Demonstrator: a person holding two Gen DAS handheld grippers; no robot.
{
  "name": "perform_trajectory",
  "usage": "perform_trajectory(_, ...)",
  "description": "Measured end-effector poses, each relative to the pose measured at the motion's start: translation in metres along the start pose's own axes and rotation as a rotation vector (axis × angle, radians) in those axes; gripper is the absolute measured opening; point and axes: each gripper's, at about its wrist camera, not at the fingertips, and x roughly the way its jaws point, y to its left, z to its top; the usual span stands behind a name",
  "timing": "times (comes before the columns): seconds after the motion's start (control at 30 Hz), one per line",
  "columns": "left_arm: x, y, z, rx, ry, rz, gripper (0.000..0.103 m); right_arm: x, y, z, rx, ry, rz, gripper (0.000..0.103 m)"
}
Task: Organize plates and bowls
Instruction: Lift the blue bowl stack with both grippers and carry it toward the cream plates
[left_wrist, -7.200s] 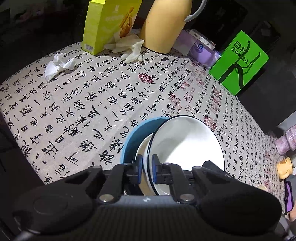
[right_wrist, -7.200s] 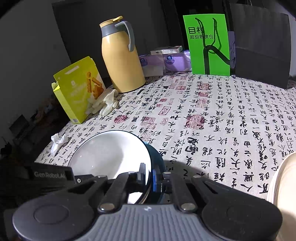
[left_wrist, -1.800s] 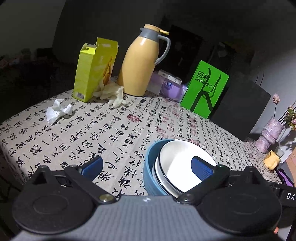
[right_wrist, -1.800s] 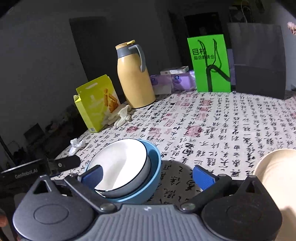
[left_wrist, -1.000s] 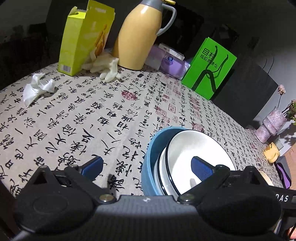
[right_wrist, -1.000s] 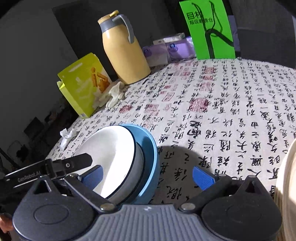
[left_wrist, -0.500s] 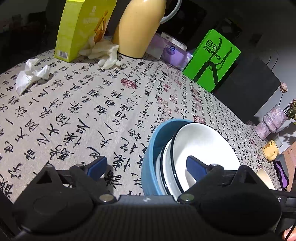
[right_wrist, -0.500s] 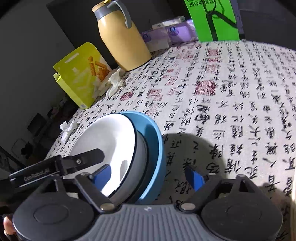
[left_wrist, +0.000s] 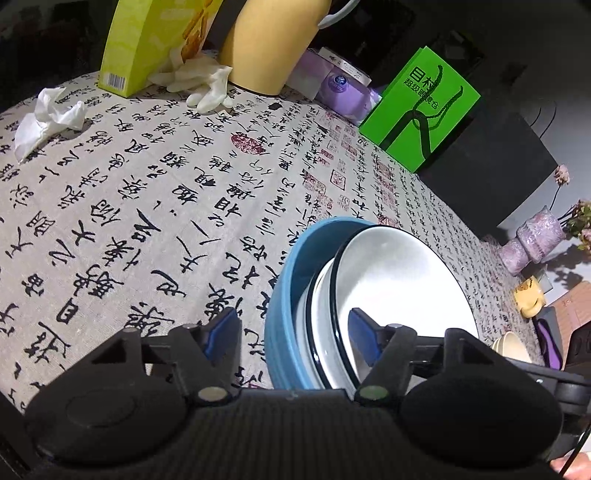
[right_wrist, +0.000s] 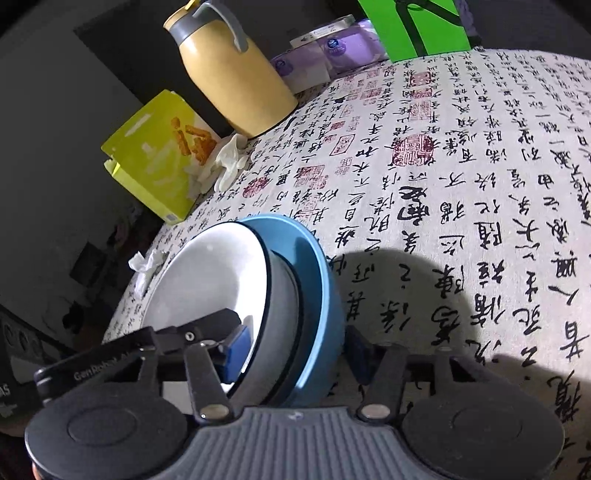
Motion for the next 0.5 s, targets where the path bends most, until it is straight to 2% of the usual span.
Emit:
perform_trajectory(0.27, 0.002, -0.0001, -0.0008, -0.02, 0.005, -0.034, 0.057, 0.001, -0.0003, -0.0016, 0.018, -0.006, -0.005, 0.05)
perform_trajectory(0.37, 0.0022, -0.0015, -0.0023, -0.026, 0.009, -0.051, 0.051, 0.0016, 0.0002, -0.0011, 0.018, -0.005, -0.005, 0.051)
perform_trajectory(0.5, 0.0017, -0.0025, -0.0031, -0.041, 0.003, -0.043, 0.051, 0.0011, -0.0007, -0.0014, 0.028, -0.009, -0.003, 0.05)
